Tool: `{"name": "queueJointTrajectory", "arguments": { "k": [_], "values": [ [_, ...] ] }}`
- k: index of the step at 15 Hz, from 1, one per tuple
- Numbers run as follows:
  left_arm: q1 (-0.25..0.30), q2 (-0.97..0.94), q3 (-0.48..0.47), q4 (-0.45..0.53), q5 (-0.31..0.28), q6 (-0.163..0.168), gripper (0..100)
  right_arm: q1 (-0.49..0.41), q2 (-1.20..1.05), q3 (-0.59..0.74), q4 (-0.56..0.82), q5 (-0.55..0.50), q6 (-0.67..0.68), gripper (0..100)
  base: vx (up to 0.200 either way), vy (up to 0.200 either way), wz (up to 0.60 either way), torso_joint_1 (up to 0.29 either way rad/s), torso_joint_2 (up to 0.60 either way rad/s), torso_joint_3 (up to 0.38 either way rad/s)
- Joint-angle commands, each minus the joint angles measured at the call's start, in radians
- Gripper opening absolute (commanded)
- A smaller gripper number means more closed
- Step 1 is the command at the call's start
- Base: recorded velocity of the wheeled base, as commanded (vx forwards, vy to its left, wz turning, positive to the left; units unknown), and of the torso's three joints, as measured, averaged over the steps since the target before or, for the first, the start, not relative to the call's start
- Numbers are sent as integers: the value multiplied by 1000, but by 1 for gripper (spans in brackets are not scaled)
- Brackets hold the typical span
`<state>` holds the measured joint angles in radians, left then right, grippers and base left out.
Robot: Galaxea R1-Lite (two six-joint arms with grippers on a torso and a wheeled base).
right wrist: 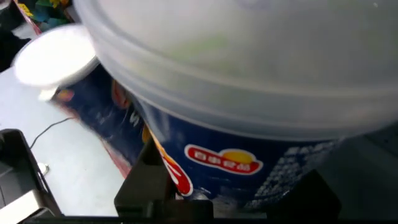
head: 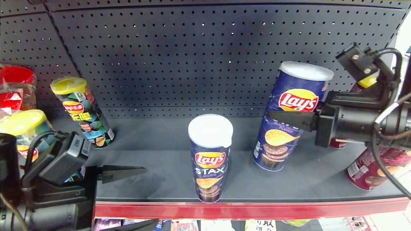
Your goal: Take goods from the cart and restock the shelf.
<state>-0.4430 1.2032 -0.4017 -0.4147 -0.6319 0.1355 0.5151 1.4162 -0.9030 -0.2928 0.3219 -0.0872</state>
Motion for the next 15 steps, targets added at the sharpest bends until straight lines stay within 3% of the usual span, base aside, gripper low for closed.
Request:
{"name": "queueJointTrajectory", "arguments": {
  "k": [1,7,15],
  "values": [
    [0,-109,34,13,28,-28,100,3,101,-40,-6,3,0,0,0,0,0,0,0,0],
    [0,-208,100,31,35,-39,100,40,175,-111,-6,-3,-2,0,0,0,0,0,0,0],
    [-3,-257,98,79,46,-39,100,52,193,-111,-12,-3,0,0,0,0,0,0,0,0]
  ]
}}
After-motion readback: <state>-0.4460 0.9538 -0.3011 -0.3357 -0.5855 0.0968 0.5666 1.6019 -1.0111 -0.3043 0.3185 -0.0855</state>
